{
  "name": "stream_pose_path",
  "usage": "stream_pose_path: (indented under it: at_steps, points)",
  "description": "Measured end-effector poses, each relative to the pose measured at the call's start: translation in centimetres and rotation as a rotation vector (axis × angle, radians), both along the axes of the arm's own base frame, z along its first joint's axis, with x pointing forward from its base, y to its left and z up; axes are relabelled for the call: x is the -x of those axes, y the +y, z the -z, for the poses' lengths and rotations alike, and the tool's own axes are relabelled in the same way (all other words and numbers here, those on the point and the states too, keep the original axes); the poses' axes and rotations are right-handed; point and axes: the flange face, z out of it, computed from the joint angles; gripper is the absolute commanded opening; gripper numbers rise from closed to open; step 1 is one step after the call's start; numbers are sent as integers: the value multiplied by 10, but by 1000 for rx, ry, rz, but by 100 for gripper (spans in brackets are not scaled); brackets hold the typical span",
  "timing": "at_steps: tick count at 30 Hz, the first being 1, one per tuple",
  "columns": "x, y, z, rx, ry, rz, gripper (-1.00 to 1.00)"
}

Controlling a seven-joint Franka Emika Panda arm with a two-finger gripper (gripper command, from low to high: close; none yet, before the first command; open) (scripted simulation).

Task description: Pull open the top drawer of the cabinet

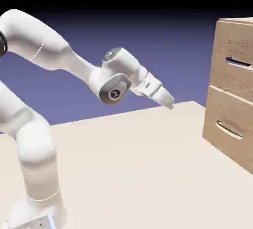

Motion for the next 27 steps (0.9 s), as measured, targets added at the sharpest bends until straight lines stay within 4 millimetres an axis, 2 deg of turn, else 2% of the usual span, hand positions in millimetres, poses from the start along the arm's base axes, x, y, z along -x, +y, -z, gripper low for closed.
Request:
stream_pose_path:
  at_steps: [8, 15, 21, 27]
  points:
    - [-10, -27, -95, -145, -198, 225, 0]
    - [-12, -28, -163, -277, -365, 355, 0]
    - [-17, -14, -206, -392, -490, 420, 0]
    - [-32, 10, -231, -510, -589, 450, 0]
